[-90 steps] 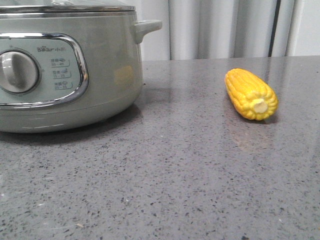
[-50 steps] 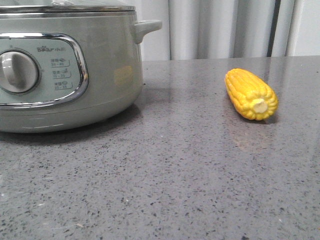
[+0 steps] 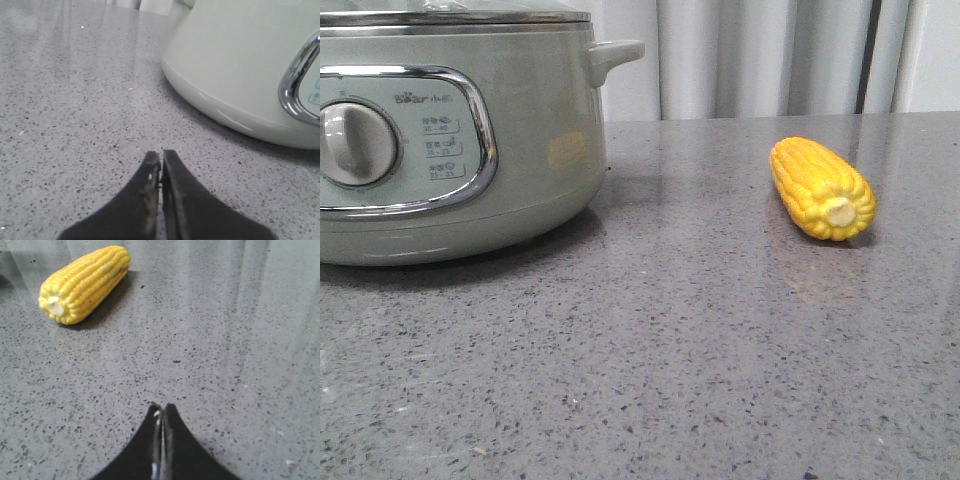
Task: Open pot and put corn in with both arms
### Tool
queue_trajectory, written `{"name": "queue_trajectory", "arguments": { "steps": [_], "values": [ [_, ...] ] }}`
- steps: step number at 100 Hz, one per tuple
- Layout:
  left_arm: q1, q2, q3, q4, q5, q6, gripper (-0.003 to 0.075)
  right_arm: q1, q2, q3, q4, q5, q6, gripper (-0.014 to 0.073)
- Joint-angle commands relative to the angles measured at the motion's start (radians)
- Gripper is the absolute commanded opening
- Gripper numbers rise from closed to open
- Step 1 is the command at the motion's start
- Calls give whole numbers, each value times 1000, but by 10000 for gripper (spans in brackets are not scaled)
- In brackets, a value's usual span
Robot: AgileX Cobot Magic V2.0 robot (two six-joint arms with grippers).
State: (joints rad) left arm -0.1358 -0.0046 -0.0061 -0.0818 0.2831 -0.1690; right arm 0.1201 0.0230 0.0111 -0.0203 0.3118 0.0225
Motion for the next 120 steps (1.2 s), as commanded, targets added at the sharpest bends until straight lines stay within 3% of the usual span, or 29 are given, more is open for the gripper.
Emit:
{"name": "queue_trajectory", "arguments": {
  "steps": [1, 30, 42, 48, 55, 74, 84, 94, 108, 120],
  "values": [
    [3, -25, 28, -1, -74, -12, -20, -6, 10, 17, -3, -55, -10, -65],
    [3, -25, 28, -1, -78, -12, -20, -6, 10, 17, 13, -320, -8, -65],
    [3, -25, 28, -17, -155, -12, -20, -6, 10, 17, 194, -486, 15, -65],
    [3, -25, 28, -130, -234, -16, -20, -6, 10, 17, 302, -556, 15, -65],
    [3, -25, 28, -367, -302, -16, -20, -6, 10, 17, 360, -628, 15, -65],
    [3, -25, 28, -724, -359, -16, -20, -6, 10, 17, 362, -753, 15, -65],
    [3, -25, 28, -880, -383, -16, -20, -6, 10, 2, 389, -696, 17, -65],
    [3, -25, 15, -861, -418, -14, -20, -6, 10, -52, 416, -602, 57, -65],
    [-2, -7, -72, -587, -382, -5, -20, -6, 28, -198, 329, -323, 53, -65],
    [-2, 72, -194, -324, -239, -5, -20, -6, 101, -340, 170, -88, 53, -62]
  ]
}}
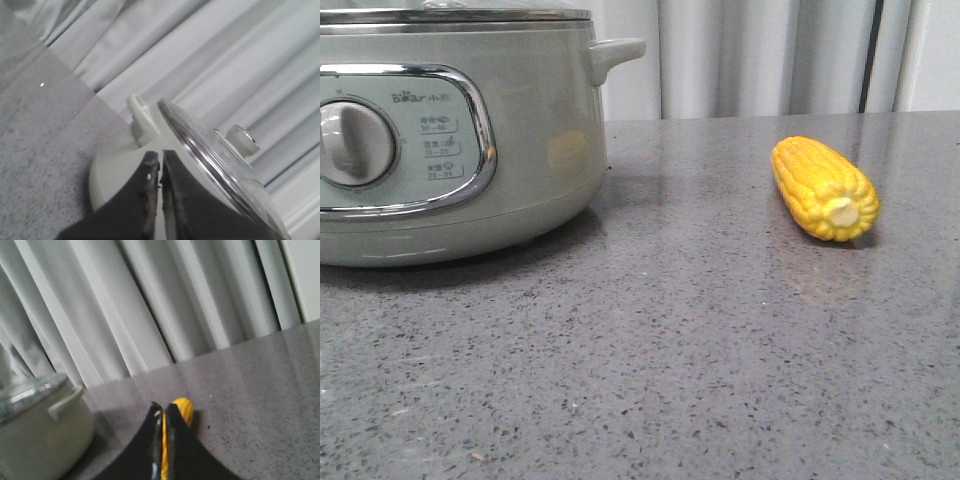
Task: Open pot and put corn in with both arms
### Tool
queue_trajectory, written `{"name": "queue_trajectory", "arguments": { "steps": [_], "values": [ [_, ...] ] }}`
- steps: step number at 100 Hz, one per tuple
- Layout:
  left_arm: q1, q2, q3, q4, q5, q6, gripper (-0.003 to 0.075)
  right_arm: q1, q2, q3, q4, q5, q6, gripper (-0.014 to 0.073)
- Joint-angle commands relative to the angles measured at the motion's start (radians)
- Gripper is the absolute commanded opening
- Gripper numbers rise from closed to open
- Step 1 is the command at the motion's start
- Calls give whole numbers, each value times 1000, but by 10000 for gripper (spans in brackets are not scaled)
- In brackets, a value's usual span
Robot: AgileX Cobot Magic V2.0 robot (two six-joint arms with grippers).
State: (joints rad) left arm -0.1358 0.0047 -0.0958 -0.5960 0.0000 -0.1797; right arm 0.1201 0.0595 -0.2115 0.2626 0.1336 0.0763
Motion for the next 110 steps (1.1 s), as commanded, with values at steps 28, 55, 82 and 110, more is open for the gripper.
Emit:
{"name": "queue_trajectory", "arguments": {
  "steps": [28, 55, 82, 110],
  "values": [
    [-2, 389, -370, 419, 114, 215, 426, -6, 266, -352, -279, 191, -67, 305],
    [-6, 687, -567, 419, 44, 258, 584, -6, 367, -406, -282, 185, -67, 504],
    [-207, 932, -729, 424, -17, 257, 584, -6, 375, -406, -282, 185, -67, 504],
    [-318, 1154, -796, 416, -187, 257, 584, -6, 375, -406, -282, 185, -67, 504]
  ]
}}
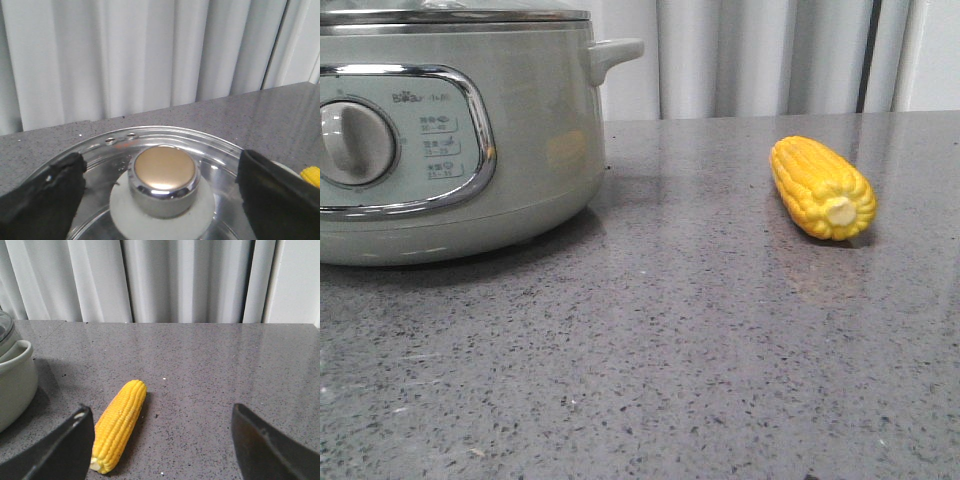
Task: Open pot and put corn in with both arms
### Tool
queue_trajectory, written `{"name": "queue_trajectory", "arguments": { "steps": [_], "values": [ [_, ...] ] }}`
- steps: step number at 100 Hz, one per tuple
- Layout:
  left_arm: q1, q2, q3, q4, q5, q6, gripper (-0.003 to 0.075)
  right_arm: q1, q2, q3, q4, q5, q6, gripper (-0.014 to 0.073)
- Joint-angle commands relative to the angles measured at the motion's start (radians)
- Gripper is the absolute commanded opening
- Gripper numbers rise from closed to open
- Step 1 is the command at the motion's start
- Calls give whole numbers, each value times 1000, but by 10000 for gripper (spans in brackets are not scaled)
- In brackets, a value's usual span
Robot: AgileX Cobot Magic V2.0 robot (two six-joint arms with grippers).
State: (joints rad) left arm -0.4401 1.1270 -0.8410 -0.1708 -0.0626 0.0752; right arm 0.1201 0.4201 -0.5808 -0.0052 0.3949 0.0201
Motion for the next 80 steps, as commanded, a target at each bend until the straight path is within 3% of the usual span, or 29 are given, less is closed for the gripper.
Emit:
{"name": "queue_trajectory", "arguments": {
  "steps": [1, 56, 66, 80],
  "values": [
    [-14, 35, -55, -9, -126, 3, 584, -6, 15, -36, -14, -76, -10, 504],
    [-14, 230, -123, -31, -170, 3, 580, -6, 15, -34, -14, -70, -10, 503],
    [-14, 231, -123, -33, -170, 3, 538, -6, 15, -34, -14, -70, -10, 503],
    [-14, 231, -123, -33, -170, 3, 409, -6, 15, -34, -14, -70, -10, 503]
  ]
}}
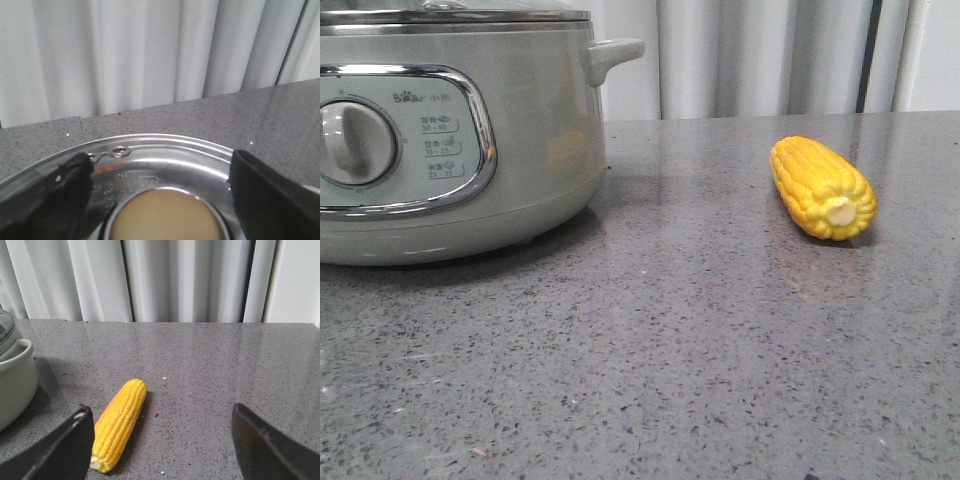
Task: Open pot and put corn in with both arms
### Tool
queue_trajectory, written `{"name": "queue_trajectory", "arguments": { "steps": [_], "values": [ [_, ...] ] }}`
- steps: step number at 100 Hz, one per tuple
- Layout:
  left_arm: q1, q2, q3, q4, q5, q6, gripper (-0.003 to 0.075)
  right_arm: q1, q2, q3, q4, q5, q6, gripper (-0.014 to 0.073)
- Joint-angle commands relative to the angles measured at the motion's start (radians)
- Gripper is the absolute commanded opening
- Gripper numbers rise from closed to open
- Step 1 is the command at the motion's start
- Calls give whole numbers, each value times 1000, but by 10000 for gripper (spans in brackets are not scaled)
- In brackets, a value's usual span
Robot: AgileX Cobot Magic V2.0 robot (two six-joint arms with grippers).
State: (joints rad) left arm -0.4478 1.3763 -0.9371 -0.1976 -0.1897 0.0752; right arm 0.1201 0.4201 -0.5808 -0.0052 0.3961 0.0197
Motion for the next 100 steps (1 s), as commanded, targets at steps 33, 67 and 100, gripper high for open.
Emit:
{"name": "queue_trajectory", "arguments": {
  "steps": [33, 67, 100],
  "values": [
    [-6, -36, -27, -6, -45, 3, 130, -6, 15, -33, -14, -68, -10, 503],
    [-6, -155, -99, 6, -48, 3, 123, -6, 15, -33, -14, -68, -10, 503],
    [49, -292, -211, 11, 77, 95, 123, -6, 15, -33, -14, -67, -10, 503]
  ]
}}
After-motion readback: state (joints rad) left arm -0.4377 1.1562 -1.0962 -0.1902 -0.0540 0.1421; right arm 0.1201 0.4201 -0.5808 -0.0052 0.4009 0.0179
